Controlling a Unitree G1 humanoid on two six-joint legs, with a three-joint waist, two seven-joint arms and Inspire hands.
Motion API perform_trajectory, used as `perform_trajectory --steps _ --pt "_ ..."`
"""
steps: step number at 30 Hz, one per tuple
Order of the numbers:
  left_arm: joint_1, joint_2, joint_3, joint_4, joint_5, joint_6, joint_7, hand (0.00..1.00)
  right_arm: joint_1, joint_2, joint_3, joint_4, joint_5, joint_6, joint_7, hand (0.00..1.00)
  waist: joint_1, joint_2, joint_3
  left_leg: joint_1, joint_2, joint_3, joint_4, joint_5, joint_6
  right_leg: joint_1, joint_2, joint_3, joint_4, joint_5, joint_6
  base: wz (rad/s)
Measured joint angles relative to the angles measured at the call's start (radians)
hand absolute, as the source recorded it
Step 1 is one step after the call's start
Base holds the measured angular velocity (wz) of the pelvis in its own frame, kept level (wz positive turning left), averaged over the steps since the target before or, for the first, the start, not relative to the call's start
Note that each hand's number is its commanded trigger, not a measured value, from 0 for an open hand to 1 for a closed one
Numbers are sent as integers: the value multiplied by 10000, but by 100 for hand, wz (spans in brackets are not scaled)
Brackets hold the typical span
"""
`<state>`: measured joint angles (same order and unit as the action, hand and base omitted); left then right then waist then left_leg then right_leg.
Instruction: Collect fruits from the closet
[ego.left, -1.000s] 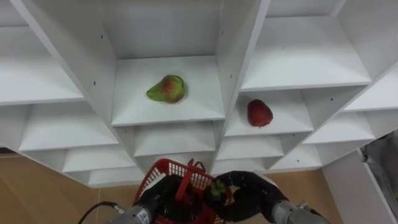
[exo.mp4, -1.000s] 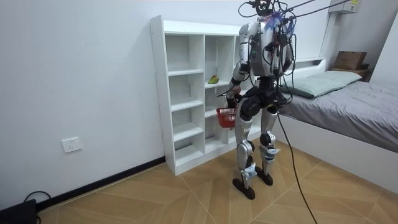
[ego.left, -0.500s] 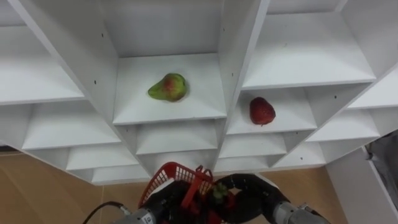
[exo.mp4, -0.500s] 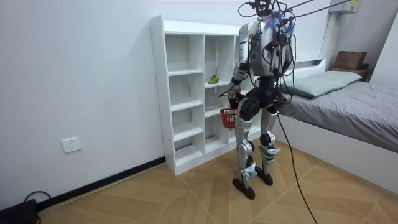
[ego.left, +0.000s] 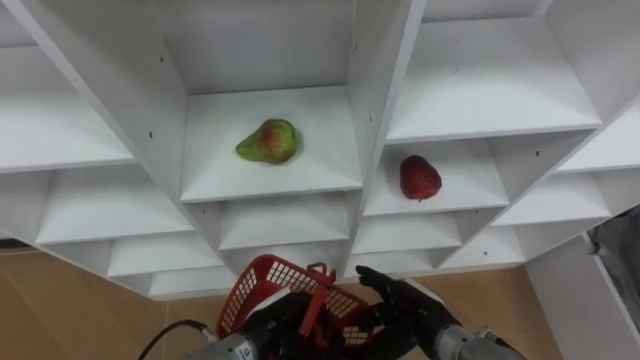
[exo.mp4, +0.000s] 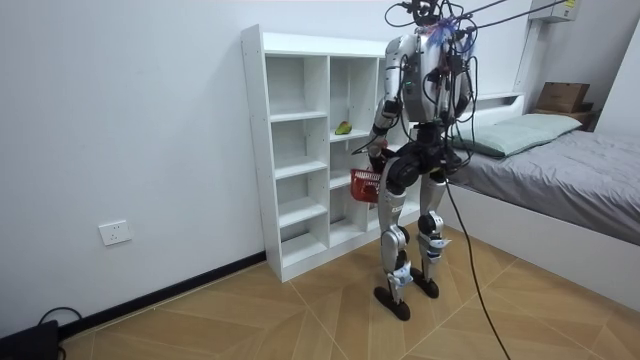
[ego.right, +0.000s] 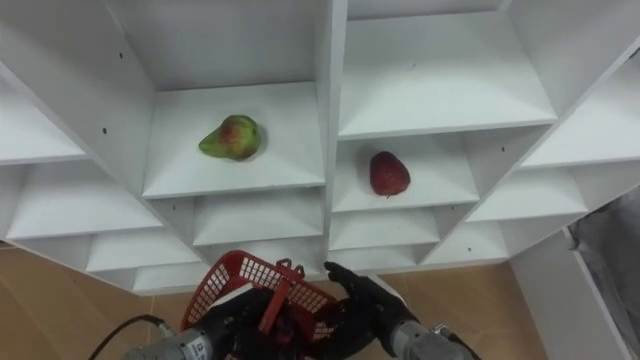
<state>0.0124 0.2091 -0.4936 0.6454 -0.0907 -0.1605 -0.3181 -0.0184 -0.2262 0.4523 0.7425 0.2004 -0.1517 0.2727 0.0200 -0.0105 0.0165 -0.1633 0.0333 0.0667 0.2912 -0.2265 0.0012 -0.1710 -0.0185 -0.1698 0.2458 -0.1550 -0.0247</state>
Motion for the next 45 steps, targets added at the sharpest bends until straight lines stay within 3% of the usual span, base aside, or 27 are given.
perform_trajectory --steps 11,17,20,30,39,42,45 --pt "-7 -23 -5 -312 -156 -13 39 100 -13 169 15 -29 31 -8 -102 0 -144 -9 1 16 -11 -3 -5 9 6 -40 -5 13 82 -18 0 0" --pt "36 80 21 -305 -150 -130 475 100 -15 177 32 -139 -2 -23 -96 0 -108 -52 17 189 -34 -3 -76 19 9 79 -12 56 120 -28 10 0" --pt "197 112 174 -309 -150 -247 778 100 12 161 59 -429 -35 -20 -88 0 -88 -138 41 286 -47 -10 -97 33 11 197 -24 47 83 -65 19 1" --pt "542 100 1122 -273 162 -304 1652 100 135 93 63 -1575 -259 -19 -1 0 201 -196 -9 705 -80 -166 -242 49 12 692 -24 -107 -84 -68 47 5" --pt "800 118 1572 125 423 -306 2128 100 489 -391 73 -4292 -893 3 469 0 603 -597 -88 1074 -97 -235 -340 51 12 1115 -27 -167 -198 -83 63 3" --pt "824 178 1595 215 456 -305 2240 100 490 -428 76 -4971 -1101 1 473 0 705 -735 -17 1201 -113 -404 -398 51 9 1347 -8 -250 -323 -77 74 14" --pt "902 148 1767 214 875 -305 2287 100 480 -445 72 -5679 -1260 -1 474 0 920 -886 -83 1260 -108 -450 -542 89 -19 1424 24 -253 -424 -72 69 5"
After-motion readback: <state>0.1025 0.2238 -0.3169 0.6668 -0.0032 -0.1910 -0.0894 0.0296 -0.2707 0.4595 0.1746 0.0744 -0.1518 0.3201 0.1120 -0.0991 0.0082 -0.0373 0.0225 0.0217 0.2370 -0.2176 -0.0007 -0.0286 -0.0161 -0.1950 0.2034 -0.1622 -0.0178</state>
